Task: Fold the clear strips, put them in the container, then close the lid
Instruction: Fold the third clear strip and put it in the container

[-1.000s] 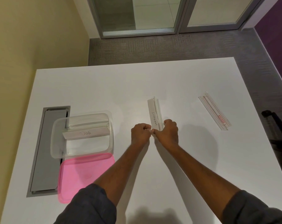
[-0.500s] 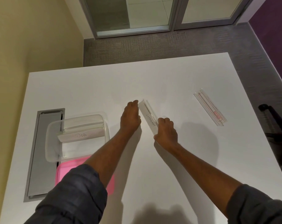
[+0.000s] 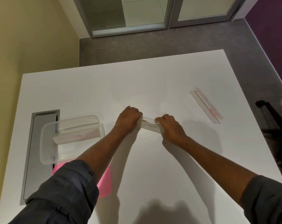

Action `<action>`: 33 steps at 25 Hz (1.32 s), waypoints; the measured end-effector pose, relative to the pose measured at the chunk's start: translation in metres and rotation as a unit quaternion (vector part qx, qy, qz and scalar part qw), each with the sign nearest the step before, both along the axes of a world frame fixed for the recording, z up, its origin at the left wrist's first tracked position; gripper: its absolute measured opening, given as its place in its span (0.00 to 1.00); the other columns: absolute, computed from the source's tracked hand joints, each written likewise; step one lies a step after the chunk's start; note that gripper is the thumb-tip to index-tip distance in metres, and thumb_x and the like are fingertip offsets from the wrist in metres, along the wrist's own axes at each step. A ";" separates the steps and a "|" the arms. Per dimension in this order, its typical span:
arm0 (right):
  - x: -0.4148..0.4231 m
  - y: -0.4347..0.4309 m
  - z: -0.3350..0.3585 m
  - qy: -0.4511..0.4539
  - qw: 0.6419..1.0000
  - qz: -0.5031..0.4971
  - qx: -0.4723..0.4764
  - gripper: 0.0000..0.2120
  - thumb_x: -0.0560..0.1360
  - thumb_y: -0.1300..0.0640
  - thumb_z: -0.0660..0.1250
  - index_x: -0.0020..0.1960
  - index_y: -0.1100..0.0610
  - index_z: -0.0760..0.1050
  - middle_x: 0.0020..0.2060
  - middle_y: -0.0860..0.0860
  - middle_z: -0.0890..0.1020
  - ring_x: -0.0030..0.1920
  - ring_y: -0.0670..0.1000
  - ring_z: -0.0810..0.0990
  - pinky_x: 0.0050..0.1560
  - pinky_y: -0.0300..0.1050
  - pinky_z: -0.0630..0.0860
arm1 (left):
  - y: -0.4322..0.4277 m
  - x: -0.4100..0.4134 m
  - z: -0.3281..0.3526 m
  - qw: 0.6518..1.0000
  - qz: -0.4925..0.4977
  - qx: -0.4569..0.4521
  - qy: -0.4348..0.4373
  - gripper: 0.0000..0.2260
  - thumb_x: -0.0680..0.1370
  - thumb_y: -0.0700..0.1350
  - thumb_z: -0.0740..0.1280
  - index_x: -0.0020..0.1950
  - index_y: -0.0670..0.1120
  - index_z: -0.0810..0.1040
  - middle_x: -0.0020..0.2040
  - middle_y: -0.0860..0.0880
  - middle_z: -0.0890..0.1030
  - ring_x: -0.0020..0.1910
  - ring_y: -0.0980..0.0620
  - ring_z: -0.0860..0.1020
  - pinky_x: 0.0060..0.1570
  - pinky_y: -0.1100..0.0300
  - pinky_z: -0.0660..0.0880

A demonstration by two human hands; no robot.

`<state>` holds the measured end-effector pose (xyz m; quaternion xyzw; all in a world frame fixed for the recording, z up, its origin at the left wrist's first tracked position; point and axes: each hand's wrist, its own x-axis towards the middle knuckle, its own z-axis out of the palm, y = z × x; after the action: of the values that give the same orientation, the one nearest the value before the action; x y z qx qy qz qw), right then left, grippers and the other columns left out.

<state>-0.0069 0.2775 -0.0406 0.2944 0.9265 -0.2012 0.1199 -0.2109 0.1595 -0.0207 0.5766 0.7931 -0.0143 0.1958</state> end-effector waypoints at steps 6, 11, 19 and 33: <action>0.006 0.008 0.005 0.013 1.000 0.022 -0.013 0.24 0.75 0.65 0.68 0.69 0.53 0.75 0.61 0.54 0.76 0.60 0.59 0.74 0.50 0.56 0.81 | -0.004 0.004 0.001 1.000 -0.005 -0.027 -0.014 0.19 0.76 0.37 0.69 0.67 0.47 0.80 0.61 0.47 0.82 0.60 0.42 0.80 0.52 0.49 0.81; 0.009 0.010 0.011 0.031 0.999 0.022 -0.037 0.22 0.77 0.66 0.67 0.70 0.56 0.76 0.63 0.55 0.77 0.63 0.60 0.74 0.54 0.57 0.81 | -0.011 0.005 0.005 0.999 -0.015 -0.045 0.008 0.16 0.76 0.38 0.69 0.64 0.46 0.81 0.59 0.46 0.82 0.58 0.42 0.81 0.50 0.48 0.81; 0.001 0.011 0.048 0.042 0.998 0.045 -0.031 0.29 0.74 0.69 0.69 0.73 0.53 0.75 0.66 0.51 0.77 0.67 0.55 0.73 0.57 0.55 0.80 | -0.032 -0.002 0.038 0.999 -0.014 -0.005 0.030 0.11 0.77 0.38 0.70 0.59 0.44 0.79 0.55 0.45 0.82 0.55 0.40 0.80 0.44 0.49 0.78; -0.089 -0.091 0.133 0.107 0.978 0.170 -0.051 0.31 0.75 0.68 0.72 0.75 0.51 0.73 0.68 0.48 0.76 0.69 0.52 0.72 0.58 0.56 0.80 | -0.196 -0.091 0.111 0.993 0.023 0.086 0.080 0.16 0.75 0.40 0.77 0.62 0.49 0.83 0.55 0.50 0.85 0.52 0.45 0.84 0.41 0.50 0.83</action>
<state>-0.0963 0.1867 0.0920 0.1027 0.9590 -0.2554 0.0673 -0.3014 -0.0365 0.0904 0.5701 0.8174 0.0124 0.0818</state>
